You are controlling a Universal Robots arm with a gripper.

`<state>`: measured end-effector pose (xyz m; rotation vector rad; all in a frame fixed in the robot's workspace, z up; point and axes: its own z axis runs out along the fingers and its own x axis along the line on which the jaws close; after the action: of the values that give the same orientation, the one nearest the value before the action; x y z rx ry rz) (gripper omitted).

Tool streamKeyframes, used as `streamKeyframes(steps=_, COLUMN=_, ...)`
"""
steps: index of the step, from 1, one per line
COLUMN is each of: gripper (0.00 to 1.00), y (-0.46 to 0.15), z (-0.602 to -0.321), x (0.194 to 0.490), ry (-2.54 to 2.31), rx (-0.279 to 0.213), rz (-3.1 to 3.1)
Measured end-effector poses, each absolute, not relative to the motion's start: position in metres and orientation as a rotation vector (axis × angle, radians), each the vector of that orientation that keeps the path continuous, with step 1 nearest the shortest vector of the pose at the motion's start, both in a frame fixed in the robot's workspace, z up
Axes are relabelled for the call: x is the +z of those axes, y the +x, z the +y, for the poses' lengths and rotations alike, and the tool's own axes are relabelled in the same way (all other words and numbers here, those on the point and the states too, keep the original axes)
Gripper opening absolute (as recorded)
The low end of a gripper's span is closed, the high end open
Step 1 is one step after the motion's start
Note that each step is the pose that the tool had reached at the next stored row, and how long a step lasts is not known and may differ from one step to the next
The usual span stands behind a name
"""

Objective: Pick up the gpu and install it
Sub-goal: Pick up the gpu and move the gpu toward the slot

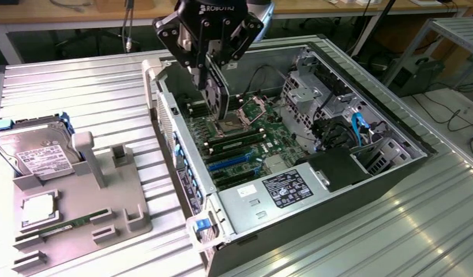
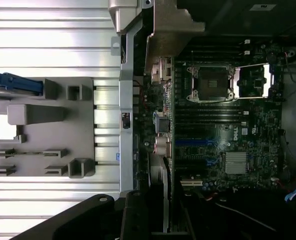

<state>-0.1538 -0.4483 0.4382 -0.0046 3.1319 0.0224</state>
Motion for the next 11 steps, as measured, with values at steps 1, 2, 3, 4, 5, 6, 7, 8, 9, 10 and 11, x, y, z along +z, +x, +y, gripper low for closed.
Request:
streamKeyframes(steps=1, gripper=0.27, y=-0.152, z=-0.448, x=0.438, ry=-0.006, rx=0.022, rz=3.132)
streamKeyframes(steps=2, gripper=0.27, y=-0.151, z=-0.448, x=0.438, ry=-0.007, rx=0.022, rz=3.132)
streamKeyframes(steps=3, gripper=0.27, y=-0.15, z=-0.448, x=0.438, ry=-0.008, rx=0.022, rz=3.132)
streamKeyframes(steps=4, gripper=0.27, y=-0.148, z=-0.448, x=0.438, ry=-0.009, rx=0.022, rz=3.132)
streamKeyframes(steps=5, gripper=0.27, y=-0.146, z=-0.448, x=0.438, ry=-0.01, rx=0.022, rz=3.132)
streamKeyframes(steps=6, gripper=0.27, y=-0.145, z=-0.448, x=0.438, ry=-0.012, rx=0.022, rz=3.132)
streamKeyframes(steps=7, gripper=0.27, y=-0.144, z=-0.448, x=0.438, ry=-0.013, rx=0.022, rz=3.132)
streamKeyframes(steps=8, gripper=0.27, y=-0.142, z=-0.448, x=0.438, ry=-0.015, rx=0.022, rz=3.132)
streamKeyframes(steps=9, gripper=0.27, y=-0.141, z=-0.448, x=0.438, ry=-0.017, rx=0.022, rz=3.132)
streamKeyframes(steps=10, gripper=0.27, y=-0.14, z=-0.448, x=0.438, ry=-0.019, rx=0.022, rz=3.132)
streamKeyframes(steps=11, gripper=0.27, y=-0.138, z=-0.448, x=0.438, ry=-0.021, rx=0.022, rz=3.132)
